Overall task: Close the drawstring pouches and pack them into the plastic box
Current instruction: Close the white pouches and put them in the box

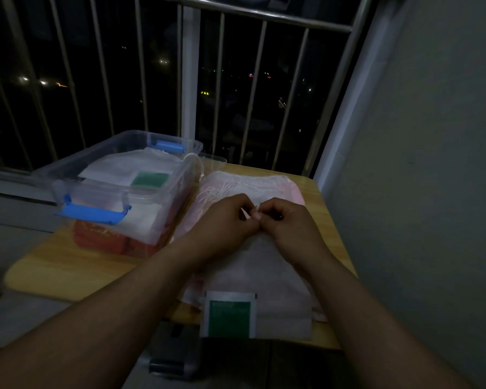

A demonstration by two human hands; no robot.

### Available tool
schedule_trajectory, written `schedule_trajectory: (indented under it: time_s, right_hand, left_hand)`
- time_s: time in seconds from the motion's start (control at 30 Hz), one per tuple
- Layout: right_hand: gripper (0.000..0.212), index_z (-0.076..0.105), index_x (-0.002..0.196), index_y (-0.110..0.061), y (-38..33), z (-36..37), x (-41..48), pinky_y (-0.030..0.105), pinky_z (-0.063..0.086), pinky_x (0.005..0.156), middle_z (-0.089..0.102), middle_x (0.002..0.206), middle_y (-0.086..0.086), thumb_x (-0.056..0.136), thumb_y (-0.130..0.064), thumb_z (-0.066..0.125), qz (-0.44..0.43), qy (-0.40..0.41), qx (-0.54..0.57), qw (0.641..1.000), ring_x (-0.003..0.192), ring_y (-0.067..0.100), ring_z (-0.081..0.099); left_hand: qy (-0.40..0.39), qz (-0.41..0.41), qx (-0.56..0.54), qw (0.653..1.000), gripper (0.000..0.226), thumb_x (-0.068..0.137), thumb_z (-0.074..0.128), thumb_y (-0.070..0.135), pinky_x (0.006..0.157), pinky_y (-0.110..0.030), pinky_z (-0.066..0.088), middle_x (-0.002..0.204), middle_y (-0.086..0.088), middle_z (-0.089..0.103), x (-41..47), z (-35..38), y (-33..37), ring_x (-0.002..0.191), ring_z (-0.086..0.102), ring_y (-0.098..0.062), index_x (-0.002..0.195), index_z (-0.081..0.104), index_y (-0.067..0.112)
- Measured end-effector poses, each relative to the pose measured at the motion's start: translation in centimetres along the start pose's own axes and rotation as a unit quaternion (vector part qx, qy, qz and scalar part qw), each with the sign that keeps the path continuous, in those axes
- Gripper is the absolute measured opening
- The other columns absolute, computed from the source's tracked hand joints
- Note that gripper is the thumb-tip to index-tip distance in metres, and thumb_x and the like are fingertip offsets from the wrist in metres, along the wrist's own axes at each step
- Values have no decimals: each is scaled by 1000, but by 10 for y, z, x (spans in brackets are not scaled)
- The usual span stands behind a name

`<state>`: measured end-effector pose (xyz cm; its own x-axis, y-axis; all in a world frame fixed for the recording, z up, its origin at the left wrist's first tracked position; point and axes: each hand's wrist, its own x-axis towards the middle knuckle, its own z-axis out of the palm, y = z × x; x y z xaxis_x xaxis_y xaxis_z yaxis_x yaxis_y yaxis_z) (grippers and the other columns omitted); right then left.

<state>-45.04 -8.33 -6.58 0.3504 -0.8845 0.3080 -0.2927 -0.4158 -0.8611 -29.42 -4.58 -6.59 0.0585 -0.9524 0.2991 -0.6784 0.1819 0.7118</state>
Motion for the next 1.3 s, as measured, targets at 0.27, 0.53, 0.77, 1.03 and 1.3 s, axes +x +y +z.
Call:
schedule_trajectory:
  time_s: [0.27,0.53,0.77,1.03,1.3]
  right_hand:
    - [8,75,95,-17,1,1,2,19,49,81,74,96,-6,97,-13,69,7,-10,58,998,93,7,68]
    - [16,75,95,-13,3,-3,1,28,47,84,74,90,-4,102,-17,61,85,-31,153,984,89,13,62]
    - [16,77,87,-21,4,-6,3,32,49,84,74,89,-3,99,-21,66,99,-12,177,979,87,14,63]
    - [19,75,82,-16,6,-11,4,26,49,80,74,88,1,98,-12,66,121,8,225,967,84,12,65]
    - [15,73,83,-19,4,-10,0,28,48,83,71,87,-5,96,-13,68,72,-29,152,985,86,13,62]
  left_hand:
    - [-47,16,-44,998,21,101,63,27,62,-20,43,79,0,67,1,-13,-5,65,54,-3,90,72,11]
    - [-78,-22,-166,983,22,96,71,34,73,-36,48,79,-1,68,4,-13,-16,76,58,-13,87,71,15]
    - [-44,-28,-169,984,24,101,64,32,71,-36,46,79,0,64,7,-11,-12,74,56,-13,84,65,14]
    - [-49,-55,-95,993,22,101,59,43,83,-42,53,88,5,67,10,-12,-22,83,61,-16,89,66,26]
    - [-1,-73,-102,992,17,102,57,36,88,-44,53,91,5,68,11,-7,-24,87,63,-17,93,65,25]
